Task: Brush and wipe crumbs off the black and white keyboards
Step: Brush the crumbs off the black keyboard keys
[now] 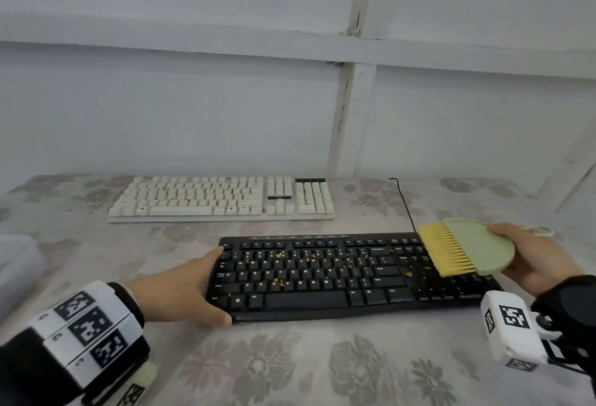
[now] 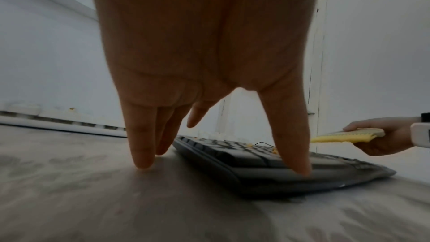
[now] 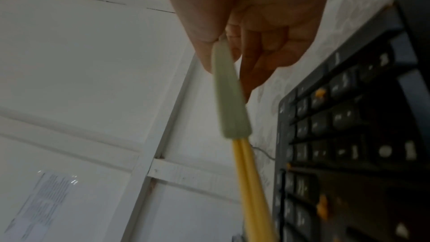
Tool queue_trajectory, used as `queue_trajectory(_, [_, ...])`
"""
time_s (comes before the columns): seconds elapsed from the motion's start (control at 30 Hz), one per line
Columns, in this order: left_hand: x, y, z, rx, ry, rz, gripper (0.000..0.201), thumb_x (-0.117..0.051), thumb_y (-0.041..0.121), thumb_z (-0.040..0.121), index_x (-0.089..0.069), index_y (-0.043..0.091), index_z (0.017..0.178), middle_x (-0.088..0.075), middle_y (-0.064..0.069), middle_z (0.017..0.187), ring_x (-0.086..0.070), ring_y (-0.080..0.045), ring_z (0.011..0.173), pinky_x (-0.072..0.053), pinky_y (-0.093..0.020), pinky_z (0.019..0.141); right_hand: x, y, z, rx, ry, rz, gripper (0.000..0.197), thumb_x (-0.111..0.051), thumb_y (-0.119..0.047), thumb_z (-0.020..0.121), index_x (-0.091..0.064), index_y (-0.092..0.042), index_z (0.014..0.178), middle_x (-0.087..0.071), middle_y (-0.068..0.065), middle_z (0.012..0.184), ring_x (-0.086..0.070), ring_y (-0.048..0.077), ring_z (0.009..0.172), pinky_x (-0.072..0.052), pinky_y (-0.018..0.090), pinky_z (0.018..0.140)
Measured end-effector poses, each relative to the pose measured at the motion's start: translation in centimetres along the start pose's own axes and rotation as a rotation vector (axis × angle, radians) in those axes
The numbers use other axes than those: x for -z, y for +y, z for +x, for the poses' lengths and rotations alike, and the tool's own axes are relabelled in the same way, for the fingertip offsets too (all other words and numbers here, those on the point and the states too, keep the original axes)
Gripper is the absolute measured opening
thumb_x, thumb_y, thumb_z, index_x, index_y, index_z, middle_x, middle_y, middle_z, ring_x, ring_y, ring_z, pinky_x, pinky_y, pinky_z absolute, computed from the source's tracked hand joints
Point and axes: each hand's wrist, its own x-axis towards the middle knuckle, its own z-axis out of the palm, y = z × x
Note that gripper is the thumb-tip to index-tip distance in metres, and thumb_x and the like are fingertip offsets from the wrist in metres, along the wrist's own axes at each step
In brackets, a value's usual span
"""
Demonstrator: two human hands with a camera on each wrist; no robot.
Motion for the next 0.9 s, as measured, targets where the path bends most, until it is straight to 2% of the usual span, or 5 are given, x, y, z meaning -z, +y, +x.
queue_trajectory(0.1, [-0.6,-0.6,0.8,0.047,0.032,0.065,0.149,-0.074,0.075,0.031,0.006,0.029,0.147,-0.027,0.015,0.144,-0.034,-0.008,0.130,-0.030,-0.022,0.107,1.3,0.1,0.8,-0.030,0.034,0.016,0.026,-0.069,-0.018,0.082,-0.060,-0.009,0.104,-0.070,0.001,0.060,-0.065,0.011,0.048,-0.053,0.022,0.040])
queue_trajectory(0.2, [-1.2,-1.4,1.4,0.039,0.092,0.026,0.150,-0.076,0.074,0.029,0.004,0.031,0.148,-0.032,0.014,0.144,-0.038,-0.008,0.128,-0.034,-0.030,0.109,1.9,0.6,1.3,-0.086,-0.023,-0.057,0.072,-0.089,-0.032,0.044,-0.060,-0.010,0.105,-0.067,0.006,0.067,-0.060,0.014,0.043,-0.037,0.018,0.030])
queue_trajectory(0.43, [-1.9,-0.7,1.3,-0.002,0.153,-0.188,0.116,-0.082,0.010,0.057,-0.007,0.038,0.140,-0.050,0.012,0.121,-0.055,-0.009,0.109,-0.048,-0.023,0.090,2.3,0.7,2.3,-0.162,-0.235,-0.001,0.137,-0.094,-0.032,0.002,-0.052,-0.006,0.130,-0.064,0.014,0.108,-0.060,0.026,0.077,-0.033,0.036,0.055])
queue_trajectory(0.63, [-2.2,-1.2,1.1,-0.012,0.245,-0.172,0.128,-0.082,0.030,0.041,-0.001,0.053,0.138,-0.038,0.007,0.131,-0.050,-0.014,0.113,-0.047,-0.038,0.098,2.6,0.1,0.3,-0.135,-0.332,0.092,0.088,-0.086,-0.030,0.057,-0.051,-0.005,0.134,-0.066,0.014,0.114,-0.072,0.025,0.072,-0.057,0.040,0.058])
queue_trajectory(0.9, [-2.0,-1.0,0.2,-0.053,0.234,-0.259,0.106,-0.072,-0.018,0.063,-0.017,0.062,0.109,-0.056,0.009,0.108,-0.064,-0.004,0.088,-0.050,-0.016,0.068,3.1,0.5,-0.6,-0.073,-0.410,0.132,0.091,-0.074,-0.031,0.043,-0.055,-0.006,0.130,-0.071,0.013,0.107,-0.073,0.023,0.070,-0.056,0.038,0.049])
